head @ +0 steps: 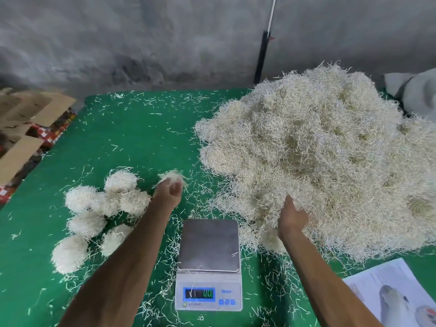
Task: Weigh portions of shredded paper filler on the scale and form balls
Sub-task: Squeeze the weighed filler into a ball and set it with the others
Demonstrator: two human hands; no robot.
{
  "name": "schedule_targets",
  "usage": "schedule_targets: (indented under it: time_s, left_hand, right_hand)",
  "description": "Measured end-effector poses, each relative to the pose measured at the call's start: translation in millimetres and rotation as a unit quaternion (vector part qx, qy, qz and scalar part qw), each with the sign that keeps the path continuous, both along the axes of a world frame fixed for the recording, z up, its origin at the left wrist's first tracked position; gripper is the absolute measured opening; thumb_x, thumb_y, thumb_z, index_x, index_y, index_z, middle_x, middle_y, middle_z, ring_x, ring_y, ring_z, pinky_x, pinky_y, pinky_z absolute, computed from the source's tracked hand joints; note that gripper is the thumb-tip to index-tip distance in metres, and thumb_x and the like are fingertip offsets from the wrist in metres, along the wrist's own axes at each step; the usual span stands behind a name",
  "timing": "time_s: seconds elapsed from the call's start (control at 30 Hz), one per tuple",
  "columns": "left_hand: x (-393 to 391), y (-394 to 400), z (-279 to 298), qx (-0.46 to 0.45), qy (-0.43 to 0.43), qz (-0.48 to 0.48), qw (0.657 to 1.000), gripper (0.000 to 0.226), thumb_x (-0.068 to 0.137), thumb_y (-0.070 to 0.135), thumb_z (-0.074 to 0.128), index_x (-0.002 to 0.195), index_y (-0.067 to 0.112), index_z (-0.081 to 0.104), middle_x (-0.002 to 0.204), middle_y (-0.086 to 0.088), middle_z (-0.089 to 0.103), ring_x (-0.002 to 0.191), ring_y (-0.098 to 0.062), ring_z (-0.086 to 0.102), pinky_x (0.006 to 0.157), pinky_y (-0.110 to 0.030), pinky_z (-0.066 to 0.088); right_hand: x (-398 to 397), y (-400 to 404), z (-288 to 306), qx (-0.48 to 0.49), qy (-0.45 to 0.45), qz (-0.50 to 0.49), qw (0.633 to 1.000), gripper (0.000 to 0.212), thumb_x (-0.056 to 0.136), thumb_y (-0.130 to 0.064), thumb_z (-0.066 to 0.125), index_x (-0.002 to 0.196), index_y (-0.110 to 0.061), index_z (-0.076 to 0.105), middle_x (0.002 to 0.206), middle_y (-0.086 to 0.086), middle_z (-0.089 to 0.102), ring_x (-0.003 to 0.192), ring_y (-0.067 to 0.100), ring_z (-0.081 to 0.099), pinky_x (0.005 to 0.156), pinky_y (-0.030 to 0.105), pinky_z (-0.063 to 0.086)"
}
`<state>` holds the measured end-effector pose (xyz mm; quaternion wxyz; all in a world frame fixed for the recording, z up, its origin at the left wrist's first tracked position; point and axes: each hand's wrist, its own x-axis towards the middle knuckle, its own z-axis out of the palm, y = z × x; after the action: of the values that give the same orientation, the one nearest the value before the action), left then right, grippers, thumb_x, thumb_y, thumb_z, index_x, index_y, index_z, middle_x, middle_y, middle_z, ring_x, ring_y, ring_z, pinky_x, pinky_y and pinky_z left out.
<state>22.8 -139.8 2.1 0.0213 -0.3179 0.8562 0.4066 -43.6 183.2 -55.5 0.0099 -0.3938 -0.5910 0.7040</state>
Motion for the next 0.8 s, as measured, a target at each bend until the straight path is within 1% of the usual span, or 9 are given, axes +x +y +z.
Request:
schedule_targets:
  time_s: [0.1, 0.2, 0.27, 0.33, 0.4, 0.47, 0.6, 0.7, 0.8]
  left_hand:
    - [-34, 43, 22, 0.242, 0.063, -0.008, 0.968, 0.065, 0.098, 0.031, 0.062, 0.152, 0.005, 0.036, 0.129, -0.018, 0.056, 0.100, -0.015, 0.065, 0.072, -0.021, 0.061]
    - [-70, 70, 56, 0.574, 0.120, 0.053, 0.808, 0.057, 0.091, 0.013, 0.066, 0.144, 0.012, 0.044, 0.144, -0.023, 0.043, 0.130, -0.035, 0.051, 0.105, -0.053, 0.047]
    - [-82, 75, 65, 0.594, 0.123, 0.011, 0.795, 0.050, 0.085, 0.025, 0.076, 0.130, 0.016, 0.055, 0.143, -0.022, 0.049, 0.126, -0.034, 0.056, 0.107, -0.050, 0.047]
    - [-83, 75, 56, 0.507, 0.093, -0.049, 0.856, 0.047, 0.085, 0.039, 0.076, 0.124, 0.020, 0.059, 0.140, -0.015, 0.056, 0.120, -0.029, 0.062, 0.102, -0.046, 0.052]
    - [-76, 68, 47, 0.446, 0.072, -0.047, 0.891, 0.045, 0.092, 0.044, 0.067, 0.127, 0.017, 0.059, 0.137, -0.011, 0.060, 0.115, -0.026, 0.064, 0.100, -0.045, 0.054]
    - [-59, 53, 34, 0.412, 0.051, -0.054, 0.908, 0.047, 0.102, 0.040, 0.054, 0.136, 0.008, 0.053, 0.137, -0.011, 0.060, 0.117, -0.027, 0.063, 0.101, -0.045, 0.052]
    - [-7, 22, 10, 0.246, 0.035, -0.158, 0.956, 0.044, 0.108, 0.018, 0.042, 0.146, -0.004, 0.038, 0.147, -0.022, 0.048, 0.132, -0.037, 0.050, 0.109, -0.046, 0.044]
    - [33, 10, -2, 0.166, 0.006, -0.231, 0.959, 0.050, 0.100, -0.001, 0.052, 0.146, -0.009, 0.036, 0.148, -0.021, 0.046, 0.131, -0.034, 0.054, 0.098, -0.024, 0.053]
    - [59, -1, -19, 0.053, 0.011, -0.321, 0.946, 0.060, 0.095, -0.010, 0.055, 0.149, -0.007, 0.029, 0.150, -0.020, 0.045, 0.124, -0.024, 0.061, 0.101, -0.023, 0.051]
  right_hand:
    - [11, -17, -1, 0.038, 0.019, 0.106, 0.993, 0.087, 0.100, -0.038, 0.067, 0.164, -0.007, 0.017, 0.131, 0.011, 0.059, 0.094, 0.017, 0.059, 0.089, 0.040, 0.054]
    - [23, -22, -10, 0.124, 0.038, 0.250, 0.960, 0.085, 0.100, -0.038, 0.065, 0.165, -0.011, 0.016, 0.097, -0.003, 0.041, 0.071, 0.007, 0.040, 0.070, 0.032, 0.044]
    - [29, -24, -8, 0.158, 0.049, 0.311, 0.936, 0.087, 0.099, -0.038, 0.067, 0.165, -0.012, 0.016, 0.100, 0.000, 0.050, 0.076, 0.013, 0.055, 0.073, 0.031, 0.049]
    - [33, -27, 1, 0.183, 0.071, 0.341, 0.919, 0.088, 0.098, -0.039, 0.069, 0.165, -0.011, 0.019, 0.136, 0.013, 0.059, 0.108, 0.029, 0.068, 0.083, 0.032, 0.060]
    - [38, -32, 7, 0.208, 0.087, 0.370, 0.901, 0.087, 0.098, -0.039, 0.069, 0.164, -0.014, 0.020, 0.165, 0.010, 0.036, 0.136, 0.036, 0.054, 0.104, 0.040, 0.055]
    - [43, -40, 13, 0.205, 0.105, 0.415, 0.880, 0.087, 0.097, -0.039, 0.069, 0.165, -0.020, 0.019, 0.169, 0.006, 0.027, 0.142, 0.030, 0.047, 0.117, 0.049, 0.042]
    - [54, -68, 28, 0.224, 0.148, 0.524, 0.808, 0.079, 0.091, -0.038, 0.070, 0.157, -0.034, 0.026, 0.162, 0.004, 0.039, 0.107, 0.015, 0.054, 0.094, 0.039, 0.048]
    - [67, -90, 30, 0.198, 0.146, 0.619, 0.746, 0.094, 0.088, -0.029, 0.078, 0.160, -0.033, 0.017, 0.162, 0.008, 0.036, 0.137, 0.027, 0.048, 0.109, 0.040, 0.045]
    - [79, -102, 32, 0.152, 0.117, 0.649, 0.736, 0.114, 0.082, -0.022, 0.087, 0.164, -0.029, 0.008, 0.169, 0.010, 0.020, 0.154, 0.035, 0.025, 0.122, 0.053, 0.034]
